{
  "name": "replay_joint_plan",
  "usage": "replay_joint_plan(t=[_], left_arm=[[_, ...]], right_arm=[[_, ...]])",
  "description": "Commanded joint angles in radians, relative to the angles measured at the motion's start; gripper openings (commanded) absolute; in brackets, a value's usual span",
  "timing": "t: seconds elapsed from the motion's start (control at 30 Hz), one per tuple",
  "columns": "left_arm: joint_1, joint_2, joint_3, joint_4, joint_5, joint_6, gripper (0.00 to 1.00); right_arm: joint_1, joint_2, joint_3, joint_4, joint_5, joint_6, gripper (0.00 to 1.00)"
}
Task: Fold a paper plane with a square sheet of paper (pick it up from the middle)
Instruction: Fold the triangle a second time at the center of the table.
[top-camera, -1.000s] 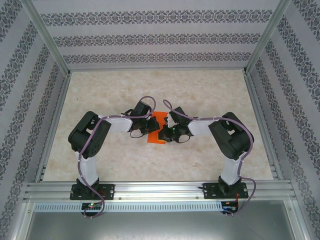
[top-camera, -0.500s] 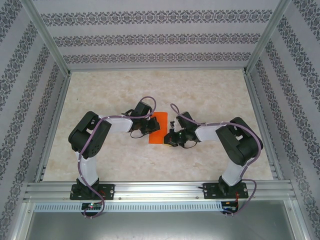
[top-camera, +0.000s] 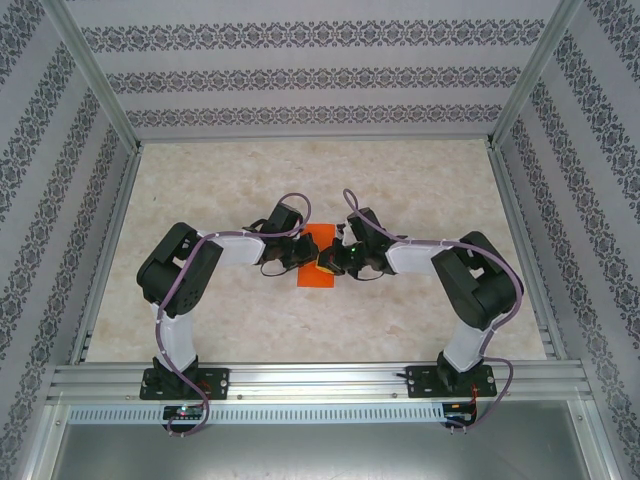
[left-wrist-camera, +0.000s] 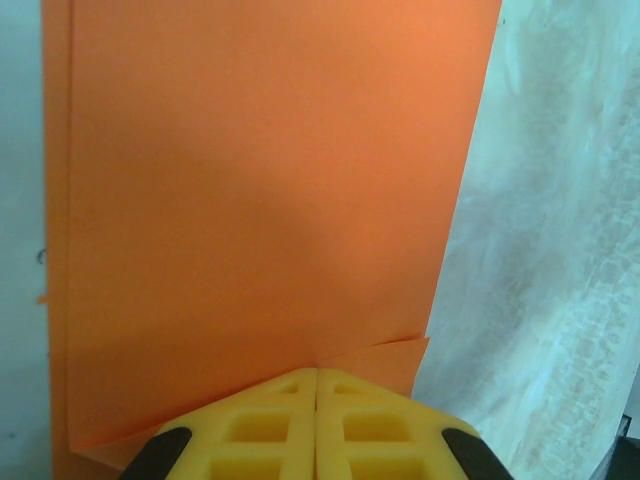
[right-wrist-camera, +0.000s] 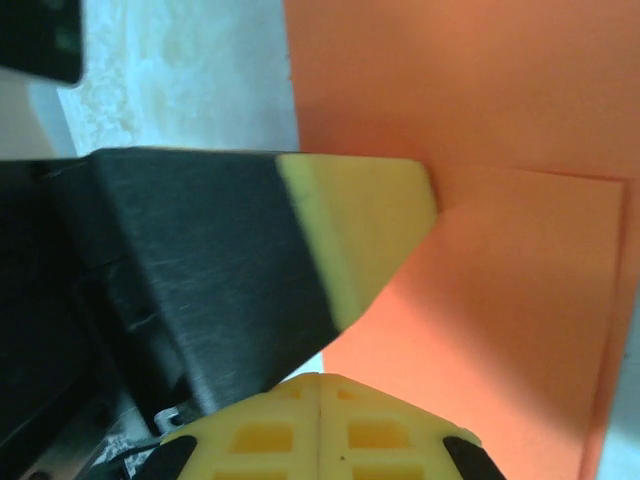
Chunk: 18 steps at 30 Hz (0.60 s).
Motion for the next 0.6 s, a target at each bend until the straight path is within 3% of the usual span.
replay_joint_plan(t=[0.0,0.2,0.57], left_arm=[[-0.009,0.029,-0.027,-0.016,-0.017,-0.016,0.08],[-0.008,0.032,-0.026,-0.022,-0.016,-0.010,0.08],[-0.009,0.032,-0.029,-0.040,-0.030,0.001,0.07]], right_arm=[[0.011,0.069,0.003,0.047,0.086,0.062,0.03],[0.021,0.104,-0.032,0.056,0.075,0.060,0.03],[0.036,0.004,-0.040,-0.146,0.099,-0.078,0.05]])
